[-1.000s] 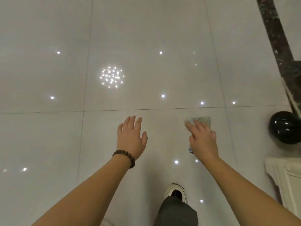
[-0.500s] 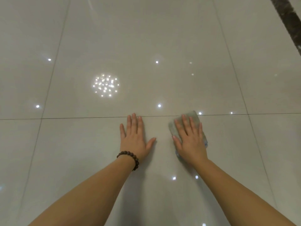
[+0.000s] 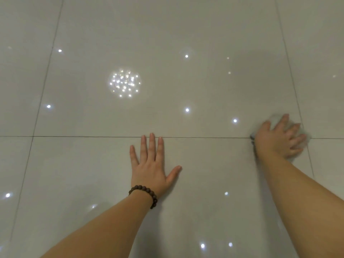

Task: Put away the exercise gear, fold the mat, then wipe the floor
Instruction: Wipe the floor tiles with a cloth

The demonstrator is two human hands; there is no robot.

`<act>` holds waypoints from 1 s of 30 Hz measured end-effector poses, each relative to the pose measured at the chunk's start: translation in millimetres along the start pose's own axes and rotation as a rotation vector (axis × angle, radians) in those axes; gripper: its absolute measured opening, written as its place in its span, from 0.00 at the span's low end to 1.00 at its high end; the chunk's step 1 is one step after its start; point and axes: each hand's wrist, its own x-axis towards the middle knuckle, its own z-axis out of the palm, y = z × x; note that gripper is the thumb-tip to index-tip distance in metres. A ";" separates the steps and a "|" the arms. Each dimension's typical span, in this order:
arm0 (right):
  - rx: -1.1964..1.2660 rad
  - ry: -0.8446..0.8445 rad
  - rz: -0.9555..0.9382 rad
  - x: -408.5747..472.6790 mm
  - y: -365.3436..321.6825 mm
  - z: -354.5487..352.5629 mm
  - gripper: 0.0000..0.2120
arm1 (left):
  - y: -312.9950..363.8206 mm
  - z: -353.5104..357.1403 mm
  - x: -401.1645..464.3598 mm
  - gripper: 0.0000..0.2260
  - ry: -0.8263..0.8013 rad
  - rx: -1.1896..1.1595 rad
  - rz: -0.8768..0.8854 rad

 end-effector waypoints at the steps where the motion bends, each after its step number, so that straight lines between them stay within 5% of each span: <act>1: -0.003 -0.001 -0.021 -13.2 -23.3 5.1 0.29 | 0.3 -0.1 0.4 0.42 -0.003 0.003 0.000; 4: -0.104 0.007 -0.689 -94.8 -89.3 43.8 0.29 | 1.0 -0.1 1.3 0.42 -0.003 0.011 -0.001; 7: -0.194 -0.221 -1.417 -126.1 -95.4 50.5 0.26 | 1.3 1.3 1.5 0.43 0.001 0.032 0.002; 9: -0.119 -0.154 -1.340 -62.5 -64.4 33.0 0.26 | 0.9 2.4 1.9 0.43 0.010 0.030 -0.001; 11: -0.147 0.012 -0.896 18.8 -13.4 9.0 0.30 | 1.1 2.0 1.4 0.43 0.010 0.034 0.000; 14: -0.101 0.029 -0.186 74.6 50.4 -24.0 0.30 | -0.1 2.9 1.9 0.43 0.007 0.035 -0.003; 17: 0.004 0.026 0.032 55.1 16.0 -19.0 0.28 | 0.3 2.8 2.4 0.43 0.008 0.030 -0.002; 19: -0.004 0.035 -0.102 28.7 -38.8 1.6 0.28 | 0.9 3.2 2.6 0.43 0.007 0.035 -0.002; 23: -0.137 -0.041 -0.873 -82.8 -151.4 54.0 0.28 | 0.2 4.9 1.3 0.43 0.007 0.054 -0.006; 26: -0.195 -0.173 -1.332 -114.1 -164.3 56.4 0.27 | 0.7 4.4 1.6 0.43 0.007 0.067 -0.016; 28: -0.197 -0.139 -1.349 -65.6 -136.4 44.9 0.26 | 0.2 3.3 0.6 0.43 -0.010 0.065 -0.016; 30: -0.204 -0.049 -1.057 9.6 -83.8 21.4 0.27 | -0.4 4.0 -0.4 0.43 -0.008 0.071 -0.010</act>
